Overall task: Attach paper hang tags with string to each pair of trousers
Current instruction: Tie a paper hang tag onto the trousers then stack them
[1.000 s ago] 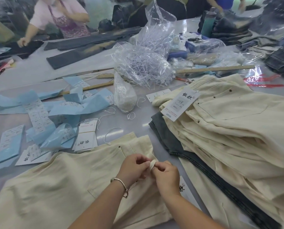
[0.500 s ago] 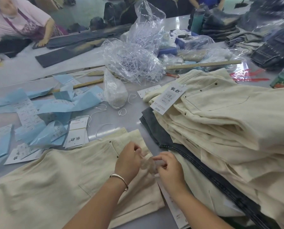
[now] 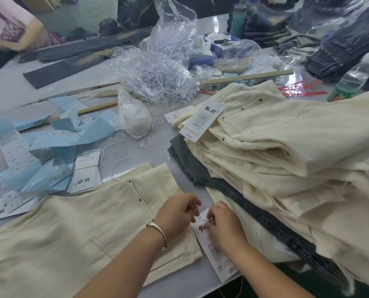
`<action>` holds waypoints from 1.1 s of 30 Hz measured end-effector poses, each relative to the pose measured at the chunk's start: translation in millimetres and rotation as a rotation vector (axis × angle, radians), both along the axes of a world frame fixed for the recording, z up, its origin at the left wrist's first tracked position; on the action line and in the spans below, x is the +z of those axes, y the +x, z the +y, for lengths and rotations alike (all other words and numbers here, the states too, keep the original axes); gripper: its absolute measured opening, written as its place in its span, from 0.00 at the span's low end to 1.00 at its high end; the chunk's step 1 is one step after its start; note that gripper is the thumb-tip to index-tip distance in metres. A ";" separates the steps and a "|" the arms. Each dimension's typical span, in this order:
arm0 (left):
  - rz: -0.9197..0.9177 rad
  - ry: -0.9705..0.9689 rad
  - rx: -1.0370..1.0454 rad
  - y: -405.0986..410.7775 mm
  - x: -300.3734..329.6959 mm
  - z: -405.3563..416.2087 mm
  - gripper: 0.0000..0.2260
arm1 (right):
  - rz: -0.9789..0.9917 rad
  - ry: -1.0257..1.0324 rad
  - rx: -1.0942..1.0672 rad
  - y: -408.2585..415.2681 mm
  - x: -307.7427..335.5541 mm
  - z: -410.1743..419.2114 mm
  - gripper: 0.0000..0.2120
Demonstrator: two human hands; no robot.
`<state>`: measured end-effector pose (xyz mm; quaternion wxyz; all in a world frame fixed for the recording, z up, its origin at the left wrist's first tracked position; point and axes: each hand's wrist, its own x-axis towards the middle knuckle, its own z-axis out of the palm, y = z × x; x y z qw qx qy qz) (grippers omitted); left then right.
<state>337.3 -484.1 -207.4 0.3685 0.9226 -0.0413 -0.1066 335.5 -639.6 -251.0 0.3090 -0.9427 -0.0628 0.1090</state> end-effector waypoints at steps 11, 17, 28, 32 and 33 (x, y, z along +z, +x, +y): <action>-0.013 0.003 0.036 -8.4 -6.8 9.2 0.09 | -0.046 -0.091 0.069 4.5 -1.1 8.2 0.05; -0.017 -0.030 0.030 -9.0 -6.9 11.9 0.08 | -0.070 -0.147 0.083 6.2 0.4 12.7 0.04; -0.206 -0.200 0.093 -6.9 40.4 25.8 0.04 | 0.182 0.980 -0.151 11.6 62.5 20.3 0.04; -0.236 -0.209 0.122 -11.7 54.0 36.7 0.06 | 0.270 1.188 -0.131 15.5 77.3 32.7 0.04; -0.252 -0.204 0.133 -13.4 56.7 39.6 0.07 | 0.295 1.221 -0.117 15.9 79.9 35.9 0.04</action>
